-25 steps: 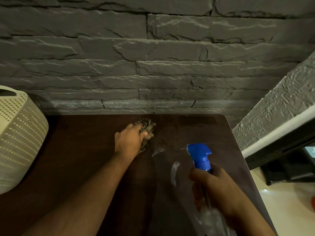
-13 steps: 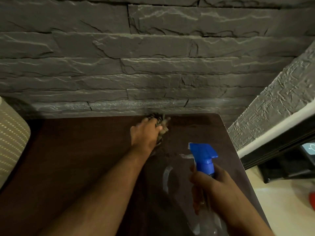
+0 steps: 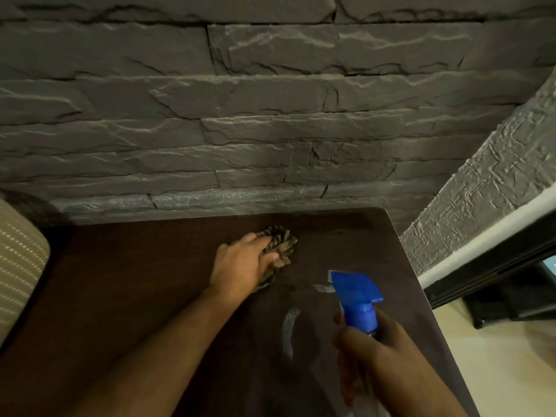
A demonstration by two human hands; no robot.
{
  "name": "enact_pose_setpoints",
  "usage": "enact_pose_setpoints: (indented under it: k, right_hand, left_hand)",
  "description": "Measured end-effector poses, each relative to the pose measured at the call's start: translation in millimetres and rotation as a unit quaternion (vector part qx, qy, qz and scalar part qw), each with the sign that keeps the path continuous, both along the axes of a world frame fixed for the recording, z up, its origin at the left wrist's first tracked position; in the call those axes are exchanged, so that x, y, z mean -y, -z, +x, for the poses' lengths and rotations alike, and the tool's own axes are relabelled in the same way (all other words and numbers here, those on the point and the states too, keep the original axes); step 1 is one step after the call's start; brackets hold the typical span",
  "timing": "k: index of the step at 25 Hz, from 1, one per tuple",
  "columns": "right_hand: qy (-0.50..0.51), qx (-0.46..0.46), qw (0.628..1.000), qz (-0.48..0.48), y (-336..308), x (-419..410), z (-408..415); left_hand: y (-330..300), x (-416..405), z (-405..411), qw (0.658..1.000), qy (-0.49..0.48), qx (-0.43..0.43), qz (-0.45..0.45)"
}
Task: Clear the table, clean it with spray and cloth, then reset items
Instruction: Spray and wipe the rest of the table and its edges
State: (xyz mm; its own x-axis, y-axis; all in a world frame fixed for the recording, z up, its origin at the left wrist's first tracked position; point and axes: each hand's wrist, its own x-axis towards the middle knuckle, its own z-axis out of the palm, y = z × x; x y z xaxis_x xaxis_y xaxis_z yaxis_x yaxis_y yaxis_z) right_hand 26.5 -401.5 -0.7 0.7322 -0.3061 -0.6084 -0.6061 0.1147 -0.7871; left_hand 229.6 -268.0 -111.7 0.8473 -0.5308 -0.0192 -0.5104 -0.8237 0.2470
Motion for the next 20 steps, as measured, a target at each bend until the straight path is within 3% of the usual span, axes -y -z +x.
enact_pose_setpoints:
  k: [3, 5, 8, 12, 16, 17, 20]
  right_hand:
    - [0.005, 0.006, 1.0, -0.005, -5, -4, 0]
    - [0.011, 0.012, 1.0, -0.008, -1, -5, -2]
    - [0.013, 0.0, 1.0, 0.016, 6, -3, -6]
    - [0.02, -0.003, 1.0, 0.007, -3, -4, -6]
    - [0.03, 0.009, 0.999, 0.01, -5, 0, -9]
    - [0.028, 0.005, 1.0, 0.013, -6, -1, -11]
    - [0.025, 0.006, 1.0, 0.008, -8, -5, -12]
  left_hand:
    - [-13, 27, 39, 0.998, -0.053, 0.007, -0.012]
    - [-17, 57, 28, 1.0, -0.006, -0.027, -0.006]
    - [2, 34, -15, 0.997, 0.069, -0.031, 0.003]
    - [-15, 46, 37, 1.0, -0.025, -0.002, -0.007]
    - [2, 16, -7, 0.995, 0.1, -0.002, -0.002]
    - [2, 2, -1, 0.995, 0.098, 0.008, -0.002]
    - [-15, 15, 45, 0.999, -0.037, 0.006, -0.004]
